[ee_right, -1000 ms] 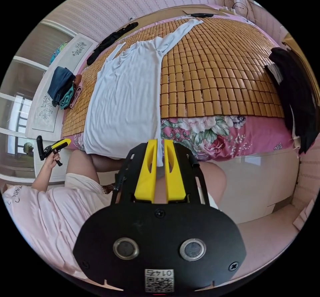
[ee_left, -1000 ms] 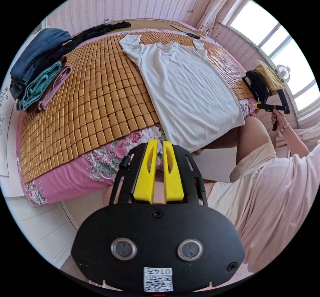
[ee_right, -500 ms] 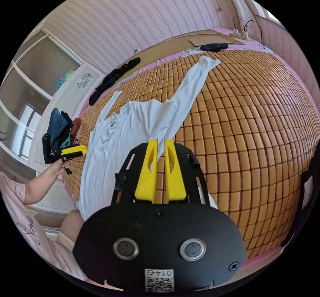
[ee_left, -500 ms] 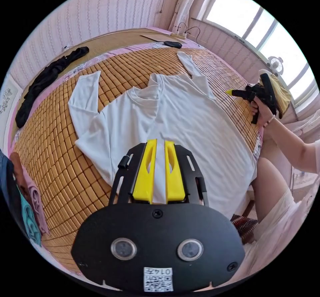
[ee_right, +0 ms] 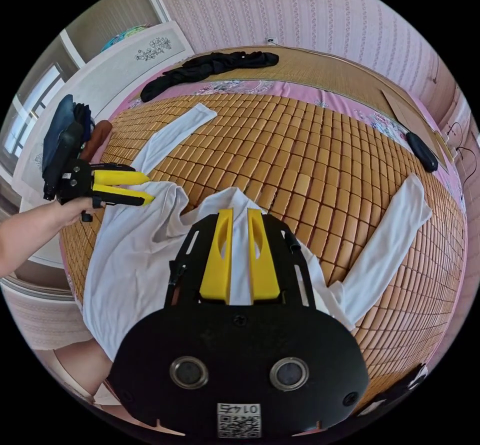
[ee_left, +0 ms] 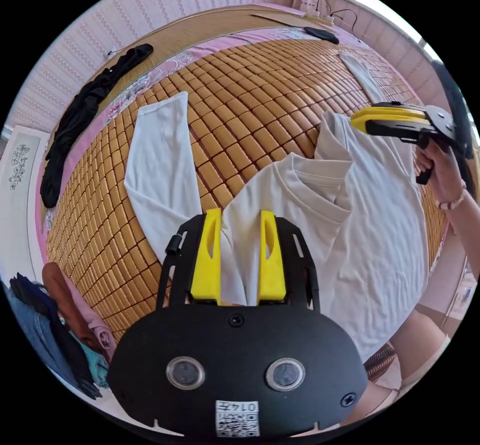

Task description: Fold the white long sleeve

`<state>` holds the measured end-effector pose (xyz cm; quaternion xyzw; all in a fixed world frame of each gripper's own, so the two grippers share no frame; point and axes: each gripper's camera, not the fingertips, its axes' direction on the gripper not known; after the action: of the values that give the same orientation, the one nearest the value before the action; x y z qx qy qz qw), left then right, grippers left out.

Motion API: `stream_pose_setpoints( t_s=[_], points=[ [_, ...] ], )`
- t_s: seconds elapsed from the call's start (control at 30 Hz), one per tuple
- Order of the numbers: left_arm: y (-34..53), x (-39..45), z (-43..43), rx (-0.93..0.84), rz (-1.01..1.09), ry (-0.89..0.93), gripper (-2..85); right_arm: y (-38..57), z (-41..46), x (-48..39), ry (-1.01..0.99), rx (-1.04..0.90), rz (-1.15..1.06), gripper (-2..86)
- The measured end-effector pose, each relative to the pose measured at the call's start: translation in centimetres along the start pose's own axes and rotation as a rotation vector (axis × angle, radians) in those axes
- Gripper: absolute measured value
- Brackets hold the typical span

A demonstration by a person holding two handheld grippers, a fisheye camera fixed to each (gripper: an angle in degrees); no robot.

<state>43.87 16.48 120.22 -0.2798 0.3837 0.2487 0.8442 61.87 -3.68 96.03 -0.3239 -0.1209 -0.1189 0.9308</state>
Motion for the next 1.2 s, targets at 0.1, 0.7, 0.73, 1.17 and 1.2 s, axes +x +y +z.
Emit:
stream_pose_setpoints(
  t_s=[0.1,0.7,0.73,1.17,1.2],
  points=[
    [-0.4,-0.8,1.0,-0.012,-0.005,0.011,1.1,-0.8,1.0,0.7,0.012,-0.046,0.024,5.1],
    [2.2,0.9,1.2,0.345,-0.020,0.053,6.1,9.8,-10.1,13.3,0.131,0.147,0.375,5.5],
    [1.8,1.9,1.3,0.353,0.014,0.076,6.1,9.9,-10.0,14.1,0.130,0.124,0.389,5.7],
    [-6.8,21.0,13.5,0.248,0.212,0.424,5.3,18.1,-12.5,16.6,-0.129,0.203,0.460,-0.5],
    [-6.9,21.5,13.4,0.254,0.230,0.425,5.2,20.6,-14.6,15.6,-0.122,0.245,0.472,-0.4]
  ],
)
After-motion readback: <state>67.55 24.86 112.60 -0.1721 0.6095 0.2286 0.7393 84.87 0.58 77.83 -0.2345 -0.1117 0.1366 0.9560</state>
